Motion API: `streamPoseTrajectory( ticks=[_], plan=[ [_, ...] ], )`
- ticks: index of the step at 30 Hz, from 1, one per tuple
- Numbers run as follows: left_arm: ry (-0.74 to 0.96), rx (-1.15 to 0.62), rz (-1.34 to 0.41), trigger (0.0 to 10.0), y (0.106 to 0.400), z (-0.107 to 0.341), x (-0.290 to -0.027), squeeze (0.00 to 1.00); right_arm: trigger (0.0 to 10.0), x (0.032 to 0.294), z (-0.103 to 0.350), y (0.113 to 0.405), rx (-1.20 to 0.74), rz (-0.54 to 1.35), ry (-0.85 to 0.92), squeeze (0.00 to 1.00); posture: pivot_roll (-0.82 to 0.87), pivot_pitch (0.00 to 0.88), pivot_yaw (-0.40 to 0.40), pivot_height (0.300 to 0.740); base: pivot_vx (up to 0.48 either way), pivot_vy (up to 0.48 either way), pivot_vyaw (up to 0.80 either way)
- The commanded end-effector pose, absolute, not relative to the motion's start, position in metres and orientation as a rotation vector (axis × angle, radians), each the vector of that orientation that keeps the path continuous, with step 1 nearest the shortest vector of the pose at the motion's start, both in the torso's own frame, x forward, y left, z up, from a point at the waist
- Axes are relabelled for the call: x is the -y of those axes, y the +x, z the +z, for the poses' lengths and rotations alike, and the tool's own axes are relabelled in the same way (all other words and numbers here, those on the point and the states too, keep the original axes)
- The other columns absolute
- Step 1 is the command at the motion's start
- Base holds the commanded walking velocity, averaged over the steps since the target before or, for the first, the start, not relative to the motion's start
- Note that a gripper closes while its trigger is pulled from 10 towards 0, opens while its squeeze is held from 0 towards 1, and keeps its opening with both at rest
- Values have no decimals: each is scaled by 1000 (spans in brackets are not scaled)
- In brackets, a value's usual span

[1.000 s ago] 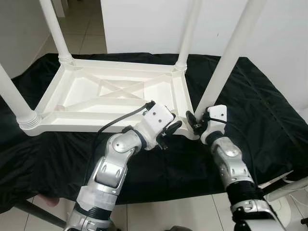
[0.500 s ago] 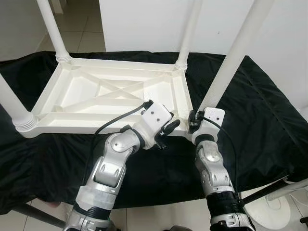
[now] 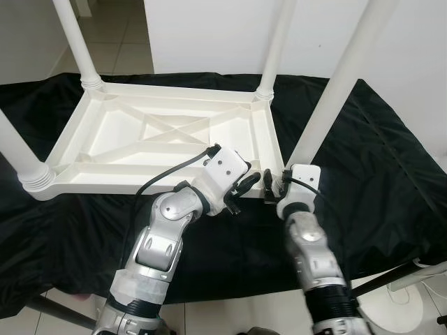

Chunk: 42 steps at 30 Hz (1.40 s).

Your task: Building children table

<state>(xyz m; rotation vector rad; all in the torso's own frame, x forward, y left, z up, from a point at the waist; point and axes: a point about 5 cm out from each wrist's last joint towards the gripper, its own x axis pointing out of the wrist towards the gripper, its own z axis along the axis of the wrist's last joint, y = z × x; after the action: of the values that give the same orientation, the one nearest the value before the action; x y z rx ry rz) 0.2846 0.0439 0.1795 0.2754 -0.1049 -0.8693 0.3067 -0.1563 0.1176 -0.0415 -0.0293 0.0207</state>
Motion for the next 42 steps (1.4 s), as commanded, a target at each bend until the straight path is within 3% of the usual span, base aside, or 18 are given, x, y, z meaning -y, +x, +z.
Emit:
streamPoseTrajectory(
  ticks=[1, 4, 5, 21, 28, 29, 30, 31, 32, 42],
  plan=[
    [269, 127, -722, 10000, 289, 184, -49, 0, 10000, 159, 117, 307, 35, 46, -28, 1000, -54, 0, -31, 740, 0, 0, 0],
    [269, 127, -719, 10000, 289, 185, -50, 0, 10000, 166, 119, 309, 42, 77, -45, 1000, -55, 0, -27, 740, 0, 0, 0],
    [272, 128, -717, 10000, 289, 185, -50, 0, 10000, 176, 124, 312, 53, 140, -77, 0, -54, 0, -24, 740, 0, 0, 0],
    [274, 144, -726, 10000, 291, 192, -46, 0, 10000, 178, 129, 328, 45, 563, -212, 0, -49, 0, -8, 740, 0, 0, 0],
    [273, 149, -726, 10000, 292, 193, -45, 0, 10000, 185, 131, 338, 23, 619, -243, 0, -43, 0, -10, 740, 0, 0, 0],
    [273, 150, -724, 10000, 292, 194, -45, 0, 3255, 186, 132, 339, 23, 626, -251, 0, -40, 0, -11, 740, 0, 0, 0],
    [273, 150, -723, 10000, 292, 194, -45, 0, 1373, 188, 132, 339, 19, 632, -249, 0, -40, 0, -11, 740, 0, 0, 0],
    [273, 150, -723, 10000, 292, 194, -45, 0, 1373, 188, 132, 339, 19, 632, -249, 0, -40, 0, -11, 740, 0, 0, 0],
    [272, 150, -721, 10000, 292, 194, -45, 0, 0, 189, 132, 340, 17, 639, -253, 0, -40, 0, -11, 740, 0, 0, 0],
    [269, 148, -724, 10000, 290, 194, -42, 0, 0, 191, 123, 333, 9, 677, -224, 0, -38, 0, -12, 740, 0, 0, 0]
  ],
)
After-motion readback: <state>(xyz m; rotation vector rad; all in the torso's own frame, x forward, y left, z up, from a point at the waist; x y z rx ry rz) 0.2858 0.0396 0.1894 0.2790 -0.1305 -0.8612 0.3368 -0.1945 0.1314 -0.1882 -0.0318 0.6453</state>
